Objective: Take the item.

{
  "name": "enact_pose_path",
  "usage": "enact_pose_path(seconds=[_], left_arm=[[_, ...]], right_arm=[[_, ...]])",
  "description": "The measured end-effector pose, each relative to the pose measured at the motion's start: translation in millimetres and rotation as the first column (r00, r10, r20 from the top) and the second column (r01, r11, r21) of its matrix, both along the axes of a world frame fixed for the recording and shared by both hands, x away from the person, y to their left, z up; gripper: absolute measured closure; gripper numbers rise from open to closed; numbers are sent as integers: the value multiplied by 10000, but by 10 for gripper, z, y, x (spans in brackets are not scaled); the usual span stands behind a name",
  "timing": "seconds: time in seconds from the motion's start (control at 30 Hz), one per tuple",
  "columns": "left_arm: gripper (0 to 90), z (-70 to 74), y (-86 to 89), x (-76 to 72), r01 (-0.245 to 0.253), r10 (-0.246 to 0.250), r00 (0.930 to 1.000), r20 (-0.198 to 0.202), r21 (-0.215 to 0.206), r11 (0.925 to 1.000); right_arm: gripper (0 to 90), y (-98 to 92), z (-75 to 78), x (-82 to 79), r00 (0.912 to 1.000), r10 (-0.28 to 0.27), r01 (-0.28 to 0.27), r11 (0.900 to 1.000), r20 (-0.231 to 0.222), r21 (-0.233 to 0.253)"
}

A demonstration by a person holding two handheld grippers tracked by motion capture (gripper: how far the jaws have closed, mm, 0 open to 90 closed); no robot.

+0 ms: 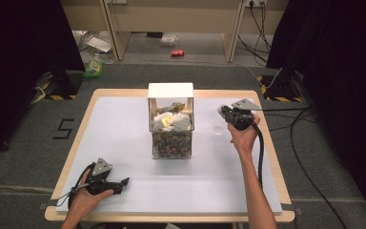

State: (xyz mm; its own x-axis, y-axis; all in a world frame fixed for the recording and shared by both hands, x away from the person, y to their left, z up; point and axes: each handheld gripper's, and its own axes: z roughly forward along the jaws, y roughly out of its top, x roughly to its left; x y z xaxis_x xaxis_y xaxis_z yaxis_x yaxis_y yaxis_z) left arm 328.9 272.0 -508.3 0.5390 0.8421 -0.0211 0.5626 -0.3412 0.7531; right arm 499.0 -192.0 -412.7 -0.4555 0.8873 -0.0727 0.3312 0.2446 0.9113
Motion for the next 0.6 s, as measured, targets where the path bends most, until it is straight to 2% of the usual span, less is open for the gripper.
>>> enact_pose_path(seconds=[0.3, 0.6], left_arm=[[113, 2, 2, 0, -15, 15, 10000, 27, 36, 10000], [113, 2, 2, -1, -20, 19, 10000, 28, 37, 10000]], right_arm=[[832, 27, -77, 41, 9997, 49, -53, 9999, -243, -159], [815, 11, -131, 58, 9992, -21, 16, 9999, -393, -107]])
